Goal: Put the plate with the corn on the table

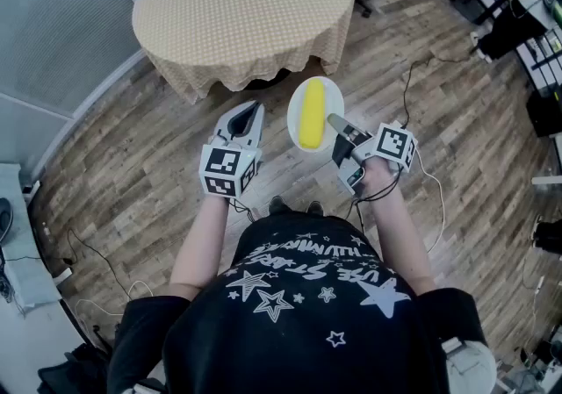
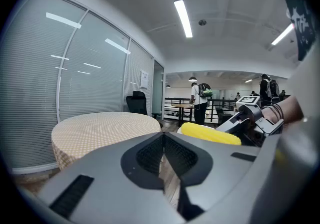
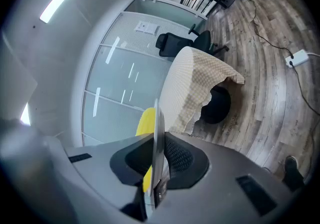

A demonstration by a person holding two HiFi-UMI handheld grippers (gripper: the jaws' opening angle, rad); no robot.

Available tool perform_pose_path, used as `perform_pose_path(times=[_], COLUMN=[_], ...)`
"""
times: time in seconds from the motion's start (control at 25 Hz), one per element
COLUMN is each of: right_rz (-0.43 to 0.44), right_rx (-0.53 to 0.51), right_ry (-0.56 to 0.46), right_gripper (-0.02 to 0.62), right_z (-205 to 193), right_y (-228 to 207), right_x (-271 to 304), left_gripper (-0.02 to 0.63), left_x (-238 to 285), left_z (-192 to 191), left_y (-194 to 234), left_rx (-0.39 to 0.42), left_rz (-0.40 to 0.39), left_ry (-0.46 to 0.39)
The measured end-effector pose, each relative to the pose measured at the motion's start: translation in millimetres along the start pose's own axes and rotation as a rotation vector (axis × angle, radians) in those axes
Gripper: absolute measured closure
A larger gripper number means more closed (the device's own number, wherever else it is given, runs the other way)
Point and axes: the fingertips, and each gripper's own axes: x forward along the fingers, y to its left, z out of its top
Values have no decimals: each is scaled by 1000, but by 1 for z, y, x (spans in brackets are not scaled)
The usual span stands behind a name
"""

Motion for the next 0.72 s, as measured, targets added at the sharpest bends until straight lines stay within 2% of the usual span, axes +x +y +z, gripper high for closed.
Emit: perform_pose_path(times=[0.24,0.36,0.52,0.72], right_rz=[28,39,57,64], right_rx=[-10,-2,18,41], right_ry=[23,24,22,31], right_gripper=[546,546,546,546], right_z=[9,11,8,-2], right_y=[2,4,7,7], right_x=[-16,-13,-9,-6], left_gripper=[597,597,597,597], left_x=[12,13,9,5], left_z=[4,4,4,-2], left_y=[-33,-34,-37,-28], left_rx=[31,21,-2,-8], left_rz=[0,9,-18,7], left_ry=[9,14,25,37])
